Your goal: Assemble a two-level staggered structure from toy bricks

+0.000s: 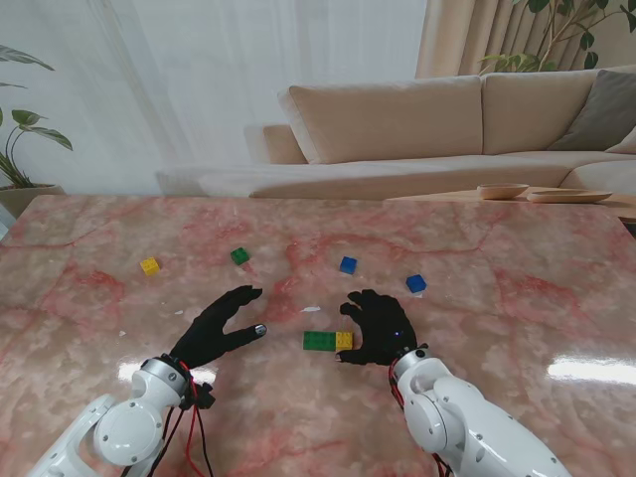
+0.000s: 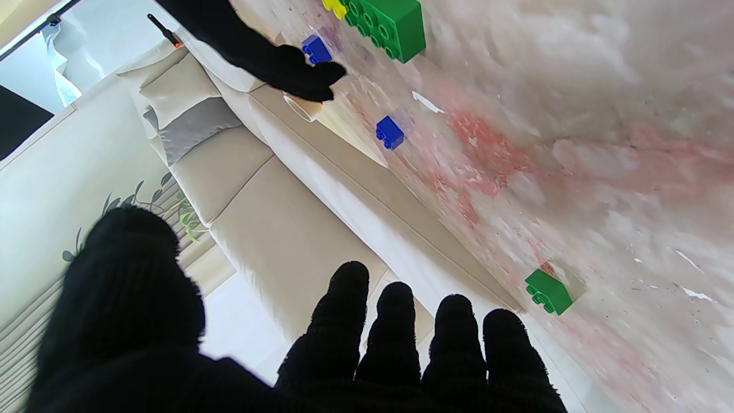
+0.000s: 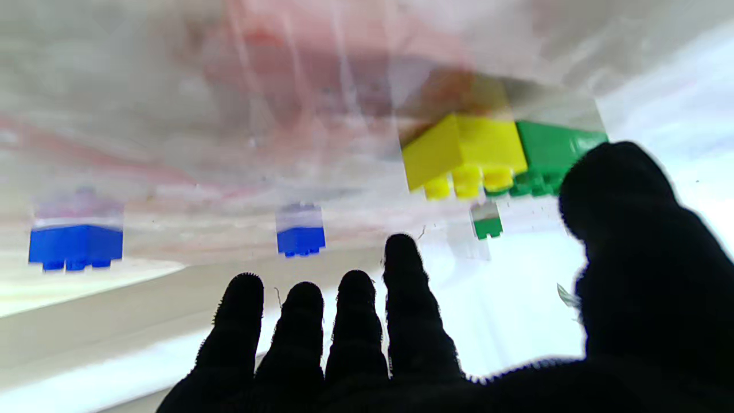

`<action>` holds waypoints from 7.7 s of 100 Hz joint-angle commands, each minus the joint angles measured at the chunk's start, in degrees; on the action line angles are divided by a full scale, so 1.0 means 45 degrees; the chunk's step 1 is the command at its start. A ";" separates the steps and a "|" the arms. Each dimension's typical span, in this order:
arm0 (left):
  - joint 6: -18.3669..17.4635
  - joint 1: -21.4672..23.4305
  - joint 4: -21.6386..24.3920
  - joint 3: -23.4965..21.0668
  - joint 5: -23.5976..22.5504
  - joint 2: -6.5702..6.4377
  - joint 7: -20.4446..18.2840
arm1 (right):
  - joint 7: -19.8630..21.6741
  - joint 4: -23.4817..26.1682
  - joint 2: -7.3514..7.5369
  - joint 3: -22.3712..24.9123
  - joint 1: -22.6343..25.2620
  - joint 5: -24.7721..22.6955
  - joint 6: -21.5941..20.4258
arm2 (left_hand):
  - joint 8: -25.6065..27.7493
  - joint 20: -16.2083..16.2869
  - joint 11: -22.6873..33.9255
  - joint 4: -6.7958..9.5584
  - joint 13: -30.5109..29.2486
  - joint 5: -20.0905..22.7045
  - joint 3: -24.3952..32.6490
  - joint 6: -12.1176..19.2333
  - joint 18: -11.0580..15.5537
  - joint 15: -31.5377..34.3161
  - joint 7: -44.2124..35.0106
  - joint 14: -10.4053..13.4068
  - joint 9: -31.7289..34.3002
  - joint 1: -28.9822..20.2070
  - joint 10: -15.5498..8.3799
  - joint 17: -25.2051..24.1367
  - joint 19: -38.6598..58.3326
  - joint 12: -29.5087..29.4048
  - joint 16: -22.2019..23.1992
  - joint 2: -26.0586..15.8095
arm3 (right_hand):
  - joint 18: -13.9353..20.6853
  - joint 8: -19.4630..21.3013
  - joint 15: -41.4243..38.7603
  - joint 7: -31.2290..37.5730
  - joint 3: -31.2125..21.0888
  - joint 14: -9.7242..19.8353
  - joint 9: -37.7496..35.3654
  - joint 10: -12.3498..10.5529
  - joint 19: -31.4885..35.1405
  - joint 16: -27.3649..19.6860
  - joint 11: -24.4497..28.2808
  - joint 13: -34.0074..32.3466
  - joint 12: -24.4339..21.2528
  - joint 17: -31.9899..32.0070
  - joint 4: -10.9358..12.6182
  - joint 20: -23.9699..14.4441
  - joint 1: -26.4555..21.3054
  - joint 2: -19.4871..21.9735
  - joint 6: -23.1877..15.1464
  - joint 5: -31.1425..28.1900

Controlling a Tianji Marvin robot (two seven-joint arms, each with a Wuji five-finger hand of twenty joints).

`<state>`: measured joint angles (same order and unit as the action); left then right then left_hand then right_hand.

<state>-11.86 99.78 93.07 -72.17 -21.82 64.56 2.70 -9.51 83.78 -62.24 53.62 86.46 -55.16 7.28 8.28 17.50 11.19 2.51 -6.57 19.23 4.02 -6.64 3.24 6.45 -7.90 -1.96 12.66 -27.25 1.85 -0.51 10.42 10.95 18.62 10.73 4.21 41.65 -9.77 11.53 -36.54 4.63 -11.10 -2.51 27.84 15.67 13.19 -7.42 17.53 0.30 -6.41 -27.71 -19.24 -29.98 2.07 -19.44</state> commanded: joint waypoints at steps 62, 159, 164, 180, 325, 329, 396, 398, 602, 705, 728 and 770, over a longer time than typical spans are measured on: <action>0.0129 -0.1024 -0.0256 -0.0118 -0.0140 -0.0135 -0.0748 | -0.0405 0.3475 -0.0155 0.3511 0.3045 0.0692 -0.1784 | 0.0062 0.0339 0.0161 0.0033 0.0013 0.0254 0.0353 0.0193 0.0524 -0.0283 -0.0070 0.0659 -0.0001 0.0148 -0.0203 -0.0076 -0.0269 0.0102 -0.0079 -0.0164 | 0.0861 -0.1530 0.1474 -0.1369 -0.0802 0.0568 -0.1302 -0.0042 -0.1579 -0.1216 -0.1344 -0.2081 -0.1877 -0.1621 0.0981 0.1519 0.3193 0.1999 -0.0039 0.0658; 0.2982 -0.6632 -0.4495 -0.1636 -0.2741 -0.1493 -0.6954 | -0.0558 0.2683 -0.0291 0.3178 0.2683 0.1746 -0.1989 | -0.0250 0.0167 -0.0784 -0.0482 0.0625 -0.0874 0.1059 0.0355 0.1016 -0.0391 0.0218 0.0992 -0.0549 -0.0461 -0.0588 -0.0214 -0.0748 -0.0454 -0.0070 0.1130 | 0.0674 -0.1667 0.1422 -0.1149 -0.0879 0.0625 -0.0933 -0.0106 -0.1422 -0.1101 -0.1475 -0.1592 -0.1972 -0.1090 0.0900 0.1752 0.2942 0.2025 -0.0155 0.0658; 0.3123 -0.6858 -0.4722 -0.1512 -0.2779 -0.1499 -0.6994 | -0.0547 0.2675 -0.0288 0.3164 0.2666 0.1737 -0.1985 | -0.0262 0.0198 -0.0791 -0.0529 0.0599 -0.0856 0.1100 0.0332 0.1012 -0.0374 0.0223 0.0951 -0.0527 -0.0548 -0.0567 -0.0193 -0.0772 -0.0465 -0.0058 0.1295 | 0.0670 -0.1671 0.1413 -0.1140 -0.0876 0.0639 -0.0931 -0.0111 -0.1411 -0.1087 -0.1490 -0.1602 -0.1956 -0.1087 0.0895 0.1752 0.2935 0.2026 -0.0158 0.0657; 0.3473 -0.7587 -0.5458 -0.0990 -0.3061 -0.1560 -0.7269 | -0.0435 0.2752 -0.0270 0.3189 0.2683 0.1733 -0.2004 | -0.0348 0.0349 -0.0865 -0.0695 0.0608 -0.1101 0.1314 0.0217 0.0975 -0.0331 0.0374 0.0860 -0.0602 -0.0793 -0.0472 -0.0148 -0.0759 -0.0511 -0.0018 0.1826 | 0.0639 -0.1679 0.1383 -0.1102 -0.0878 0.0645 -0.1026 -0.0157 -0.1379 -0.1039 -0.1468 -0.1625 -0.1882 -0.1071 0.0886 0.1749 0.2876 0.1997 -0.0163 0.0619; 0.4343 -1.1638 -1.1893 0.4609 -0.2654 -0.1218 -0.5837 | 0.0609 0.3236 -0.0136 0.3274 0.2957 0.1936 -0.1921 | 0.2314 -0.0214 -0.2136 -0.1440 0.1026 -0.2555 0.5894 -0.0820 0.0084 -0.0964 0.0051 -0.0425 -0.1430 0.0361 0.0847 -0.0232 -0.1652 0.1689 0.0103 0.2933 | 0.0492 -0.1821 0.1195 -0.0941 -0.0875 0.0632 -0.1305 -0.0285 -0.1138 -0.0758 -0.1399 -0.1794 -0.1496 -0.1036 0.0840 0.1603 0.2704 0.1939 -0.0302 0.0467; 0.4281 -1.1661 -1.2003 0.4700 -0.2569 -0.1187 -0.5754 | 0.0607 0.3226 -0.0136 0.3266 0.2943 0.1935 -0.1920 | 0.2948 -0.0184 -0.2121 -0.1451 0.1022 -0.2578 0.6055 -0.0629 0.0099 -0.0969 -0.0313 -0.0401 -0.1435 0.0359 0.0821 -0.0231 -0.1649 0.1845 0.0132 0.2965 | 0.0489 -0.1823 0.1198 -0.0936 -0.0872 0.0645 -0.1308 -0.0276 -0.1139 -0.0757 -0.1400 -0.1788 -0.1494 -0.1034 0.0837 0.1602 0.2705 0.1936 -0.0311 0.0460; 0.3509 -1.1509 -1.2821 0.5645 -0.3064 -0.0994 -0.3621 | 0.0593 0.3074 -0.0145 0.3123 0.2810 0.2062 -0.2044 | 0.8832 0.2173 0.0159 -0.2037 0.0777 -0.2771 0.9774 0.1593 -0.0155 0.0223 -0.9361 -0.0454 -0.0560 -0.0168 0.0556 -0.0460 -0.0669 0.2845 0.2168 0.4526 | 0.0477 -0.1893 0.1203 -0.0923 -0.0856 0.0647 -0.1467 -0.0292 -0.1139 -0.0753 -0.1200 -0.1806 -0.1440 -0.1067 0.0800 0.1588 0.2550 0.1839 -0.0506 0.0370; 0.3476 -1.1531 -1.2875 0.5706 -0.3059 -0.0994 -0.3607 | 0.0589 0.3068 -0.0146 0.3120 0.2808 0.2068 -0.2050 | 0.8661 0.2337 0.0211 -0.2057 0.0784 -0.2765 0.9965 0.1581 -0.0172 0.0297 -0.9346 -0.0468 -0.0569 -0.0184 0.0548 -0.0511 -0.0586 0.2790 0.2184 0.4557 | 0.0480 -0.1897 0.1205 -0.0926 -0.0853 0.0655 -0.1604 -0.0279 -0.1138 -0.0754 -0.1115 -0.1799 -0.1417 -0.1070 0.0799 0.1587 0.2552 0.1845 -0.0519 0.0377; 0.4030 -0.4681 -0.3782 0.1356 -0.6095 -0.0988 -0.2480 | -0.0398 0.2716 -0.0247 0.3350 0.3104 0.1865 -0.2435 | 0.6037 0.2055 0.2825 -0.3090 -0.1434 0.3555 0.8987 0.3320 -0.0605 0.2534 -1.1877 -0.0535 0.3958 -0.3751 -0.0049 -0.0287 0.3326 0.2955 0.2090 0.4363 | 0.0464 -0.1978 0.1107 -0.0877 -0.0931 0.0563 -0.1437 -0.0214 -0.1120 -0.0710 -0.0666 -0.1788 -0.1588 -0.1094 0.0692 0.1564 0.2158 0.1704 -0.0664 0.0223; 0.3022 -0.4756 -0.3235 0.5138 -0.5017 -0.0365 0.0131 | -0.0729 0.3209 -0.0312 0.3791 0.3752 0.1890 -0.2458 | 0.6241 0.1702 0.2605 -0.3079 -0.1461 0.3396 0.8990 0.3404 -0.0628 0.2286 -1.1785 -0.0542 0.3928 -0.3227 -0.0068 -0.0348 0.3132 0.3048 0.2109 0.4396 | 0.0463 -0.2018 0.1090 -0.0843 -0.0951 0.0568 -0.1443 -0.0212 -0.1121 -0.0720 -0.0646 -0.1782 -0.1621 -0.1088 0.0678 0.1574 0.2132 0.1703 -0.0685 0.0191; 0.2927 -0.5215 -0.3717 0.5772 -0.4937 -0.0253 0.0488 | -0.0679 0.3236 -0.0310 0.3825 0.3788 0.1934 -0.2473 | 0.6536 0.1726 0.2652 -0.3065 -0.1488 0.3260 0.9065 0.3491 -0.0633 0.2301 -1.1956 -0.0552 0.3927 -0.3147 -0.0071 -0.0338 0.3114 0.3096 0.2138 0.4482 | 0.0468 -0.2023 0.1087 -0.0835 -0.0970 0.0566 -0.1444 -0.0214 -0.1122 -0.0721 -0.0648 -0.1773 -0.1621 -0.1084 0.0675 0.1577 0.2113 0.1705 -0.0684 0.0192; 0.2706 -0.5749 -0.4215 0.6433 -0.4880 -0.0194 0.0593 | -0.0623 0.3329 -0.0310 0.3905 0.3872 0.1967 -0.2431 | 0.7133 0.1709 0.2629 -0.3005 -0.1286 0.2182 0.8960 0.3523 -0.0615 0.2231 -1.1939 -0.0548 0.3593 -0.2615 -0.0079 -0.0386 0.2854 0.3160 0.2159 0.4823 | 0.0463 -0.2032 0.1080 -0.0830 -0.0981 0.0569 -0.1442 -0.0225 -0.1114 -0.0721 -0.0652 -0.1776 -0.1620 -0.1088 0.0670 0.1575 0.2106 0.1705 -0.0682 0.0200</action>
<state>0.88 73.94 74.74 -43.67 -43.36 63.44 5.10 -13.09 98.69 -63.61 71.11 103.27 -46.59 -4.02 37.43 25.44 23.02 -12.66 -12.38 27.96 42.00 4.24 0.43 18.35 -55.50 -3.16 28.12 -38.78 2.06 -1.56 24.09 24.40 28.65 34.69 5.81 33.09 -4.70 7.32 -40.38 5.92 -18.25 -2.60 22.18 11.37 9.82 -15.78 10.45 -5.34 -4.59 -21.27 -9.48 -21.72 0.16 -18.29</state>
